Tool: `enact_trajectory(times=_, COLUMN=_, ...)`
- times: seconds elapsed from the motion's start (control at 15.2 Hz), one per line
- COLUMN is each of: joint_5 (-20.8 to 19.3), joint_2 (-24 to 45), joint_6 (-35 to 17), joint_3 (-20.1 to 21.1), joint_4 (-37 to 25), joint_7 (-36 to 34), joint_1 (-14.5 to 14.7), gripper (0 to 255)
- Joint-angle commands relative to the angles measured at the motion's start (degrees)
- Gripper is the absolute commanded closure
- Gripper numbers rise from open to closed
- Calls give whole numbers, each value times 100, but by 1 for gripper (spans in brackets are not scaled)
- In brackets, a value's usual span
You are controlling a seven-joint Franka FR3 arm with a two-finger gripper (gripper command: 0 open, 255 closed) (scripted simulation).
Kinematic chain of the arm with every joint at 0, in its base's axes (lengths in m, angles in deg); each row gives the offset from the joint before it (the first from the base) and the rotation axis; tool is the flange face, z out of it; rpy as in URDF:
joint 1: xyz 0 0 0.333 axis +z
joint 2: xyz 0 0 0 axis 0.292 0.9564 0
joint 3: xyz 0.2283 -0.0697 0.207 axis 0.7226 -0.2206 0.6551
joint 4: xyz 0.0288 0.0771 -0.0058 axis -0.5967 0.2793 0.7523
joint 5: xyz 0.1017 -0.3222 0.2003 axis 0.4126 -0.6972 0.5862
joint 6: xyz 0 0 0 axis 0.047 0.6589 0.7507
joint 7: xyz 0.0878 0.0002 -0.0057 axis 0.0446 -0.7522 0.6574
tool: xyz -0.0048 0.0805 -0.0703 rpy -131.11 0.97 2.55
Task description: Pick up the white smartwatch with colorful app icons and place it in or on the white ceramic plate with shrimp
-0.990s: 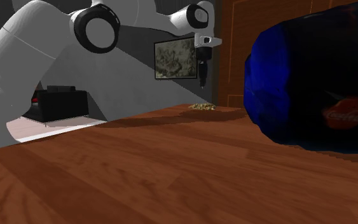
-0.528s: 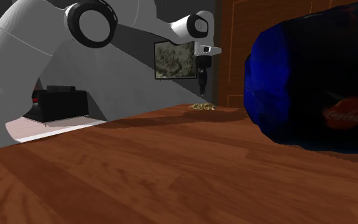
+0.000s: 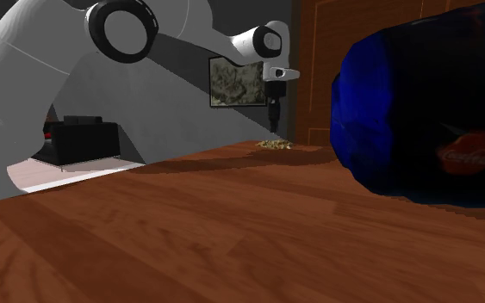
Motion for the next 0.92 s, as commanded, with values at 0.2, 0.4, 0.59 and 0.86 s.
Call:
enact_trajectory(times=0.2, joint_5=0, joint_2=0, joint_6=-1, joint_3=0, joint_4=1, joint_7=0, joint_1=0, gripper=0)
enact_trajectory(times=0.4, joint_5=0, joint_2=0, joint_6=-1, joint_3=0, joint_4=1, joint_7=0, joint_1=0, gripper=0)
enact_trajectory(times=0.59, joint_5=-27, joint_2=101, joint_6=452, joint_3=-9, joint_4=-566, joint_7=33, joint_1=115, gripper=0)
enact_trajectory(times=0.86, joint_5=-78, joint_2=270, joint_6=919, joint_3=-35, joint_4=-1218, joint_7=71, joint_1=268, gripper=0)
